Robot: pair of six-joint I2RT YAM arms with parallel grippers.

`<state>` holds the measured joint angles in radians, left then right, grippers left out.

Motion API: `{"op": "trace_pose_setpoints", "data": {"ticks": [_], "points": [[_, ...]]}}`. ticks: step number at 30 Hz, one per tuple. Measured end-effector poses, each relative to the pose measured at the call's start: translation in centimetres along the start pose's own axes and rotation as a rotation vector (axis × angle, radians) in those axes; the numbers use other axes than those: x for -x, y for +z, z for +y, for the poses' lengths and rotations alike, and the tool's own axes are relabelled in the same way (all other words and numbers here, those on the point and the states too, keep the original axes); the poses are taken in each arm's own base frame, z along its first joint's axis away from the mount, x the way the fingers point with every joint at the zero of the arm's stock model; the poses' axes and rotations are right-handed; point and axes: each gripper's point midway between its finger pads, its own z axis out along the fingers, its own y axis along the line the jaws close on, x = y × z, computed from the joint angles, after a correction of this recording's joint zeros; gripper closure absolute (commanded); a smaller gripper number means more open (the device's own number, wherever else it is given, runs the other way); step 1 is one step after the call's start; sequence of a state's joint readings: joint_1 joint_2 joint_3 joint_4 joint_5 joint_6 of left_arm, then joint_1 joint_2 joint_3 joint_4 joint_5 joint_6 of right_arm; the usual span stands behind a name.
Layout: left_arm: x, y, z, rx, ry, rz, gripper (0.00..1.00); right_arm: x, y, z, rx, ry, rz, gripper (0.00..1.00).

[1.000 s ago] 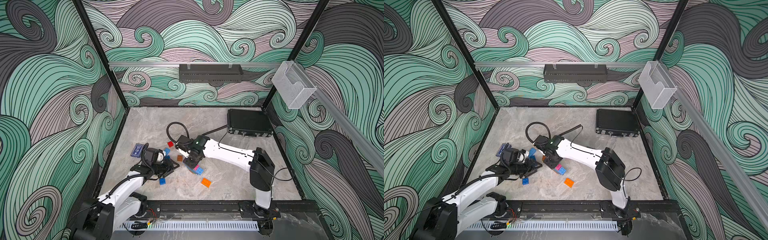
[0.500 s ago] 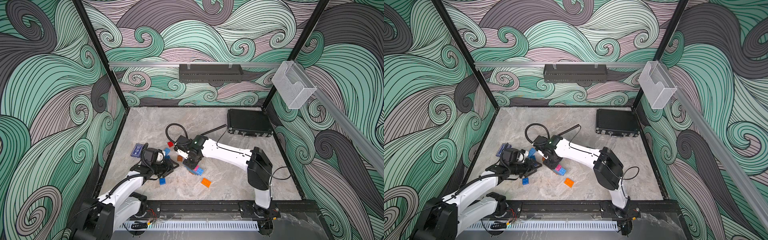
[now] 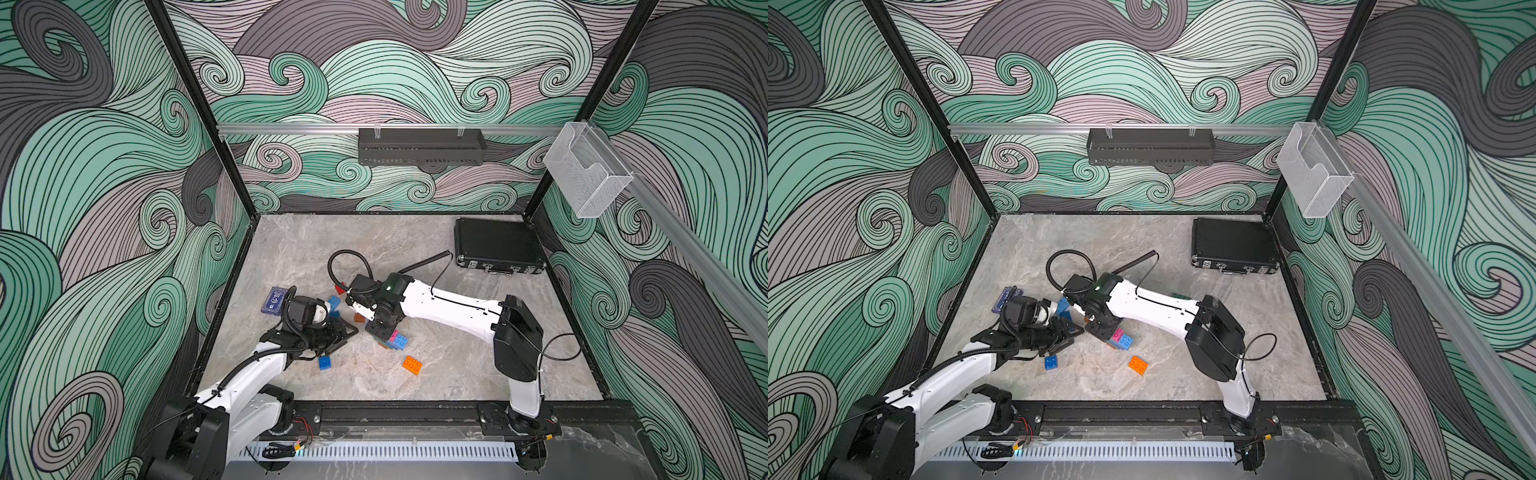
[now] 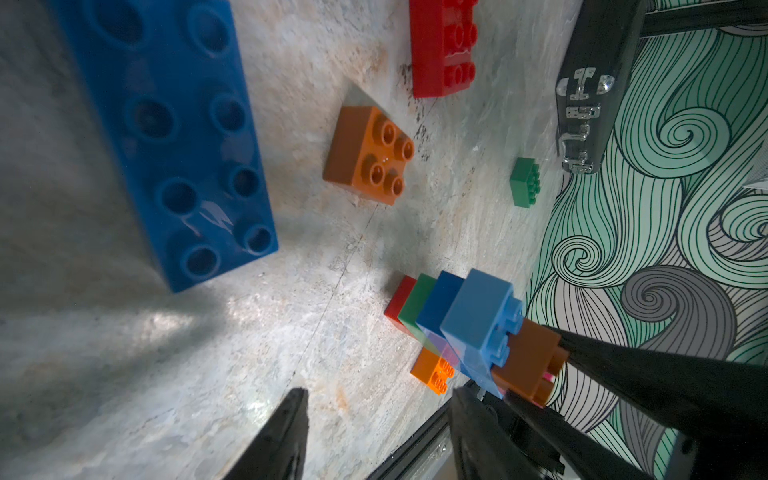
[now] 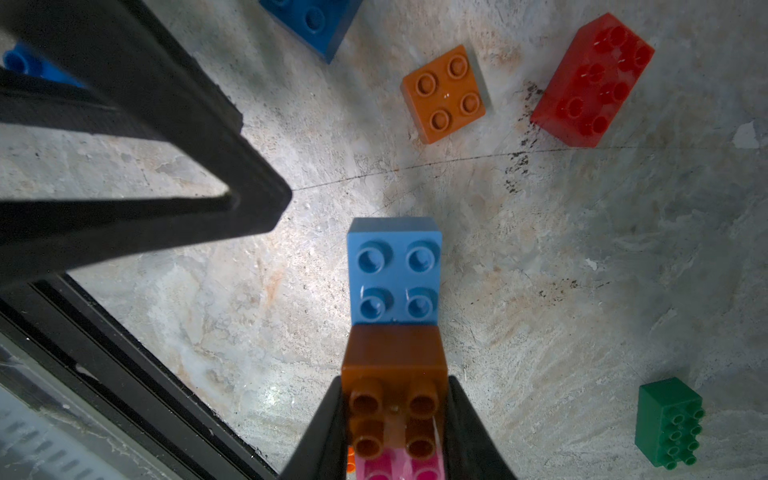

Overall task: Assemble a heart with lego
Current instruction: Assemble the lego brick with the lego brick.

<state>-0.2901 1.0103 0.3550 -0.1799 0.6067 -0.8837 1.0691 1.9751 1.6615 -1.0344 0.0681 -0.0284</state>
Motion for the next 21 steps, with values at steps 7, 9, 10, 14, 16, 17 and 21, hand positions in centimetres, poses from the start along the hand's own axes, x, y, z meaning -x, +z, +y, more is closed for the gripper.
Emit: {"op": "trace_pose_setpoints", "data": {"ticks": [7, 9, 10, 14, 16, 17, 21], "points": [[-0.1, 0.0, -0.2, -0.009, -0.008, 0.008, 0.44, -0.1, -0.3, -0.2, 0.031, -0.006, 0.006, 0.64], [-0.2, 0.0, -0.2, -0.011, -0.010, 0.010, 0.43, -0.2, -0.4, -0.3, 0.036, -0.002, 0.012, 0.63], [-0.1, 0.0, -0.3, -0.014, -0.011, 0.010, 0.43, -0.3, -0.4, -0.4, 0.039, 0.000, 0.016, 0.62], [-0.1, -0.1, -0.7, -0.031, -0.008, 0.010, 0.43, -0.4, -0.6, -0.5, 0.043, 0.002, 0.024, 0.54], [-0.1, -0.2, -0.9, -0.039, -0.004, 0.007, 0.43, -0.4, -0.7, -0.4, 0.043, 0.000, 0.024, 0.50], [-0.1, -0.2, -1.0, -0.043, -0.003, 0.007, 0.43, -0.5, -0.7, -0.4, 0.044, -0.003, 0.026, 0.48], [-0.1, -0.3, -1.2, -0.052, 0.001, 0.005, 0.41, -0.6, -0.7, -0.4, 0.049, -0.007, 0.031, 0.45]]}}
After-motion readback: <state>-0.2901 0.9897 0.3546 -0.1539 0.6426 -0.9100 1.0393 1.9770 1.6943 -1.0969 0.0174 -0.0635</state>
